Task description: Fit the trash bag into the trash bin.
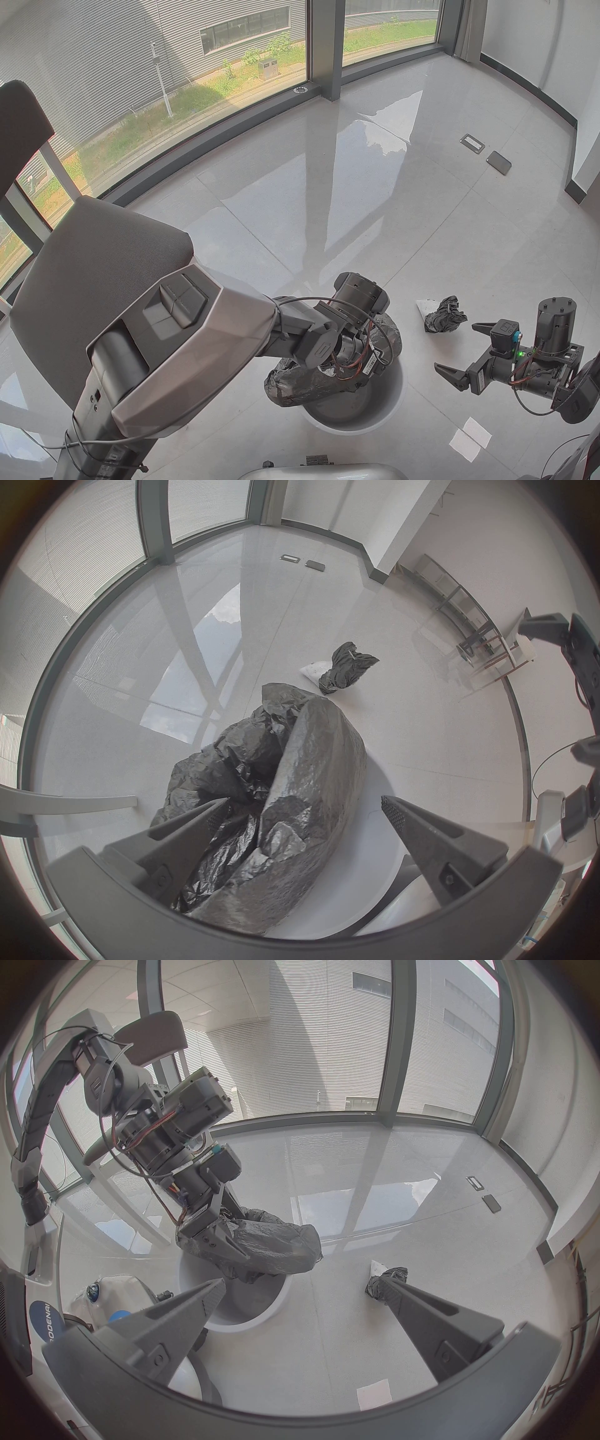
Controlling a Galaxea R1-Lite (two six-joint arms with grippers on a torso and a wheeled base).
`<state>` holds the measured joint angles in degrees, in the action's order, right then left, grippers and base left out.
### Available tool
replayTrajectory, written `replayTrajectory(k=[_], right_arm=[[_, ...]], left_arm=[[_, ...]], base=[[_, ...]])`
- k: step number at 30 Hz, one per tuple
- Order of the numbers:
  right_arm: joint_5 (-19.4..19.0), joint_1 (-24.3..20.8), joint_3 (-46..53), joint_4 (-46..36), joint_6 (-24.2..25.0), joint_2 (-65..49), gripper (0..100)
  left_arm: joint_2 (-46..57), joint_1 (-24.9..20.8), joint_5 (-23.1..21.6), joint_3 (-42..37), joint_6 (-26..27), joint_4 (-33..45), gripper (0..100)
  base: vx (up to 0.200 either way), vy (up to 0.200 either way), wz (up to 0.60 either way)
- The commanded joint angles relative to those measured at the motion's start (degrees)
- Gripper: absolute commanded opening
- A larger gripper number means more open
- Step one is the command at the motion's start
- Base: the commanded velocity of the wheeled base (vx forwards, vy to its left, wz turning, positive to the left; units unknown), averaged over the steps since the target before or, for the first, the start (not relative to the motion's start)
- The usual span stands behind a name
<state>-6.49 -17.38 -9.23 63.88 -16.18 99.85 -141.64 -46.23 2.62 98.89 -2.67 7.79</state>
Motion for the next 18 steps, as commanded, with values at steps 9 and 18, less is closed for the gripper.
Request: replayTrajectory(k=[9, 18], right_arm=[[-0.02, 0.86, -0.26, 0.11, -0.08, -0.19, 100], [-0.02, 0.86, -0.62, 0.19, 0.01, -0.27, 100]], left_arm=[[0.4, -0.71, 0.54, 0.25, -0.41, 0.47, 0], [5.94, -8.0, 0.54, -9.15, -6.12, 0.21, 0]], base=[[0.0, 0.0, 0.0], [0.0, 0.0, 0.0]])
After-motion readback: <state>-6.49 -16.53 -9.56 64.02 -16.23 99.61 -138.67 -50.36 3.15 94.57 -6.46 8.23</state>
